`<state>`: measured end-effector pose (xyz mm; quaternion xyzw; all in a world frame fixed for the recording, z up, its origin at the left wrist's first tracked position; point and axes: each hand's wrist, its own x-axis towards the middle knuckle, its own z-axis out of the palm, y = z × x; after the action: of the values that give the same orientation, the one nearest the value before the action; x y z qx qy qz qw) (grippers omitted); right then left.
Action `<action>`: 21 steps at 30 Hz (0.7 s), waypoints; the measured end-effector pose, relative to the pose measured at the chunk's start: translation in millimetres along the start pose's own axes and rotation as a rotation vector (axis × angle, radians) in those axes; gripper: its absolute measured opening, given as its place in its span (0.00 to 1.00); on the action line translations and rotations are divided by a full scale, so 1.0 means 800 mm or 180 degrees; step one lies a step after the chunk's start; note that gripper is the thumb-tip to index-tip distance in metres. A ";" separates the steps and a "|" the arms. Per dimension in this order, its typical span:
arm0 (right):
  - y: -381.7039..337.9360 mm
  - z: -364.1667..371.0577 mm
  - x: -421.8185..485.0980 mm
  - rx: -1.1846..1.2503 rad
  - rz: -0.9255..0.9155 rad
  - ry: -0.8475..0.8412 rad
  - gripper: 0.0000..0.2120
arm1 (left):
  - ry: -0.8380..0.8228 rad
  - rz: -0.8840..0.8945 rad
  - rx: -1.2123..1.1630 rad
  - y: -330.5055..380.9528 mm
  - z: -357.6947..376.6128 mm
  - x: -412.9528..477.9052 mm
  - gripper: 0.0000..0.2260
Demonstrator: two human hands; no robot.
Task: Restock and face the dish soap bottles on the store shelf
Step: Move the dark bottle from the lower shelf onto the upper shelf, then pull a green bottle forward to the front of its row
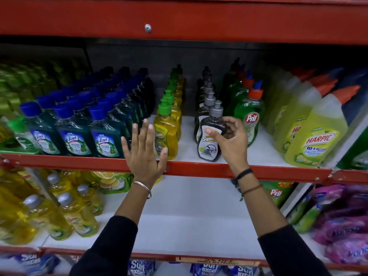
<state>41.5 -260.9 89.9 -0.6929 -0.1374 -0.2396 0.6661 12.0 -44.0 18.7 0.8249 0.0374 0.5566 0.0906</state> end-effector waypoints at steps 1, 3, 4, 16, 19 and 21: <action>0.002 0.001 0.001 -0.0036 -0.0001 -0.0037 0.24 | 0.0008 0.0016 0.0014 0.000 0.000 0.000 0.29; 0.005 0.001 0.005 -0.0103 0.0011 -0.0109 0.25 | 0.0024 0.0054 0.0042 0.000 0.001 0.000 0.30; 0.005 0.001 0.005 -0.0142 0.0010 -0.0131 0.25 | 0.0035 0.0064 0.0046 -0.001 0.001 0.000 0.31; -0.009 -0.067 -0.023 -0.0542 -0.0350 -0.0239 0.18 | 0.0060 0.0237 -0.0144 0.028 -0.008 -0.002 0.33; -0.017 -0.113 -0.032 -0.0493 -0.0695 0.0450 0.14 | 0.0132 0.0681 -0.0259 0.063 -0.007 0.000 0.31; -0.022 -0.147 -0.030 -0.0513 -0.0903 0.1023 0.13 | 0.0173 0.0786 -0.0328 0.086 -0.004 0.006 0.30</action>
<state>-5.2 -373.1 92.3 -0.6706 -0.1060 -0.4483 0.5815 8.4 -110.6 37.0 0.8021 -0.0906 0.5869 0.0627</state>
